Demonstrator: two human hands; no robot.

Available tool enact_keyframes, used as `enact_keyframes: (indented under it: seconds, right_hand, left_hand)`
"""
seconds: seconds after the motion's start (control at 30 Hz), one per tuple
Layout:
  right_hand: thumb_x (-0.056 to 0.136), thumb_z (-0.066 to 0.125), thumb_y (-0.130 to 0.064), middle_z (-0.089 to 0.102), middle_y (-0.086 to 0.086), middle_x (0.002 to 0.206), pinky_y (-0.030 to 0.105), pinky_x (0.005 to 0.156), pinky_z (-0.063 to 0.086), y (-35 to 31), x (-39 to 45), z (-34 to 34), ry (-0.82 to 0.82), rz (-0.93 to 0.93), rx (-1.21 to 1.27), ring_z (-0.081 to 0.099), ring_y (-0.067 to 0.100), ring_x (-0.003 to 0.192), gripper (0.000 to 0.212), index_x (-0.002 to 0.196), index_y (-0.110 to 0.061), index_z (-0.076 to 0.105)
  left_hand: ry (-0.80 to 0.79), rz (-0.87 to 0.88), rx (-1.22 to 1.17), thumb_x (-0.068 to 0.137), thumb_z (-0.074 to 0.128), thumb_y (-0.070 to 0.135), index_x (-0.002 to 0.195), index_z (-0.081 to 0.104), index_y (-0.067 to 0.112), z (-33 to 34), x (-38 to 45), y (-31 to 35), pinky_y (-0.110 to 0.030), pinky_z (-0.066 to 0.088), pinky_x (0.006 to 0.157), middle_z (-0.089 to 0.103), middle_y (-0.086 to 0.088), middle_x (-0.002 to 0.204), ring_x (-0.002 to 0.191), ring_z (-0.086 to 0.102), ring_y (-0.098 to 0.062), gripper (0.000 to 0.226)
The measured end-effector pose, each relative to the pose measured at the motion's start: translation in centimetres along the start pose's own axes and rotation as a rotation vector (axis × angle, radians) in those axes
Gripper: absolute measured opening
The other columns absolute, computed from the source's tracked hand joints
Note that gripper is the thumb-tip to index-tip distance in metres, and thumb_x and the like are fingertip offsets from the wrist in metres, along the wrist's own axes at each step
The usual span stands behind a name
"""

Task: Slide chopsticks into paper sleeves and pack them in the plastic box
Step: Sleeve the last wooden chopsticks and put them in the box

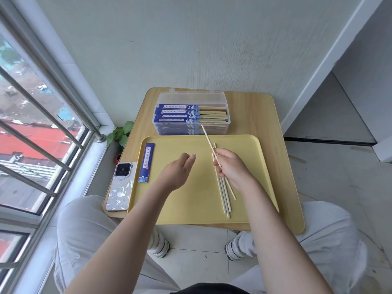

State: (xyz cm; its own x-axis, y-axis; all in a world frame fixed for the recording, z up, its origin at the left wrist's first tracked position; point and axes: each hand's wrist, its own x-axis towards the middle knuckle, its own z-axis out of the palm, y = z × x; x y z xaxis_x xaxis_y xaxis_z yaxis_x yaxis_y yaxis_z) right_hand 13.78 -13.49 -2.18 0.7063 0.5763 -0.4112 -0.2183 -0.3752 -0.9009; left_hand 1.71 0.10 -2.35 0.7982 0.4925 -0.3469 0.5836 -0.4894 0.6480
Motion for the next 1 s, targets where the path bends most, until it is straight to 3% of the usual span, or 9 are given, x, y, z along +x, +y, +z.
enact_keyframes:
  seconds: [0.07, 0.13, 0.23, 0.4, 0.57, 0.67, 0.73, 0.83, 1.0]
  right_hand:
    - [0.096, 0.033, 0.001, 0.058, 0.007, 0.082, 0.025, 0.051, 0.042, -0.2, -0.2, -0.2, 0.038, -0.049, -0.004, 0.048, 0.014, 0.058, 0.056, 0.131, -0.035, 0.059]
    - [0.093, 0.032, 0.007, 0.058, 0.01, 0.082, 0.026, 0.052, 0.042, -0.4, -0.3, -0.2, 0.057, -0.087, 0.059, 0.047, 0.014, 0.056, 0.059, 0.111, -0.032, 0.073]
    - [0.089, 0.031, 0.011, 0.058, 0.012, 0.087, 0.024, 0.052, 0.035, -0.6, -0.3, -0.3, 0.033, -0.081, 0.186, 0.044, 0.014, 0.06, 0.06, 0.088, -0.026, 0.079]
    - [0.096, 0.041, 0.013, 0.067, 0.012, 0.089, 0.024, 0.069, 0.054, -1.2, -0.7, -0.4, -0.014, -0.092, 0.311, 0.063, 0.019, 0.076, 0.04, 0.098, -0.01, 0.074]
    - [0.092, 0.064, 0.005, 0.075, 0.016, 0.093, 0.034, 0.083, 0.059, -1.1, -0.8, -0.7, 0.024, -0.196, 0.412, 0.072, 0.025, 0.086, 0.019, 0.104, -0.008, 0.07]
    - [0.095, 0.066, -0.01, 0.072, 0.008, 0.075, 0.028, 0.062, 0.055, -1.5, -0.8, -0.8, 0.176, -0.224, 0.417, 0.065, 0.019, 0.064, 0.006, 0.1, -0.008, 0.069]
    - [0.101, 0.057, -0.016, 0.06, 0.0, 0.062, 0.025, 0.05, 0.042, -1.5, -0.6, -1.0, 0.275, -0.236, 0.361, 0.05, 0.014, 0.051, 0.013, 0.094, -0.012, 0.067]
    - [0.105, 0.044, -0.019, 0.051, -0.003, 0.059, 0.024, 0.045, 0.032, -1.7, -0.4, -1.0, 0.352, -0.221, 0.277, 0.04, 0.011, 0.045, 0.021, 0.091, -0.013, 0.058]
    - [0.106, 0.04, -0.019, 0.052, -0.002, 0.059, 0.022, 0.043, 0.033, -1.6, -0.5, -0.8, 0.377, -0.183, 0.238, 0.04, 0.011, 0.044, 0.022, 0.09, -0.015, 0.054]
  left_hand:
    - [0.022, -0.008, -0.029, 0.106, 0.031, 0.051, 0.12, 0.052, 0.014, 0.1, 0.0, -0.2, -0.037, 0.045, 0.082, 0.064, -0.006, 0.101, 0.093, 0.057, -0.025, 0.044]
    - [0.054, 0.003, -0.04, 0.104, 0.04, 0.05, 0.119, 0.053, 0.013, 0.2, 0.0, -0.2, -0.035, 0.043, 0.071, 0.061, -0.001, 0.091, 0.083, 0.055, -0.021, 0.041]
    - [0.088, 0.015, -0.016, 0.101, 0.049, 0.05, 0.118, 0.055, 0.015, 0.4, -0.1, -0.3, -0.036, 0.048, 0.072, 0.062, 0.0, 0.092, 0.084, 0.058, -0.021, 0.04]
    - [0.136, 0.024, -0.008, 0.099, 0.056, 0.046, 0.116, 0.059, 0.016, 1.0, -0.1, -0.6, -0.028, 0.042, 0.063, 0.058, 0.005, 0.085, 0.076, 0.053, -0.015, 0.035]
    - [0.216, 0.051, 0.01, 0.095, 0.062, 0.046, 0.101, 0.068, 0.015, 1.3, 0.0, -1.0, -0.031, 0.038, 0.058, 0.067, -0.003, 0.081, 0.074, 0.06, -0.022, 0.033]
    - [0.244, 0.079, 0.03, 0.096, 0.062, 0.044, 0.1, 0.071, 0.017, 1.3, -0.1, -1.1, -0.031, 0.039, 0.058, 0.069, -0.003, 0.081, 0.076, 0.062, -0.023, 0.029]
    - [0.242, 0.093, 0.02, 0.096, 0.062, 0.041, 0.102, 0.072, 0.018, 1.4, -0.1, -1.2, -0.034, 0.042, 0.059, 0.069, -0.004, 0.082, 0.078, 0.061, -0.023, 0.025]
    - [0.229, 0.12, -0.011, 0.097, 0.062, 0.037, 0.106, 0.071, 0.022, 1.4, -0.2, -1.1, -0.033, 0.042, 0.061, 0.068, -0.005, 0.083, 0.077, 0.059, -0.022, 0.02]
    - [0.228, 0.17, -0.06, 0.098, 0.063, 0.033, 0.11, 0.07, 0.021, 1.6, -0.2, -1.1, -0.027, 0.039, 0.062, 0.066, -0.006, 0.085, 0.076, 0.054, -0.018, 0.019]
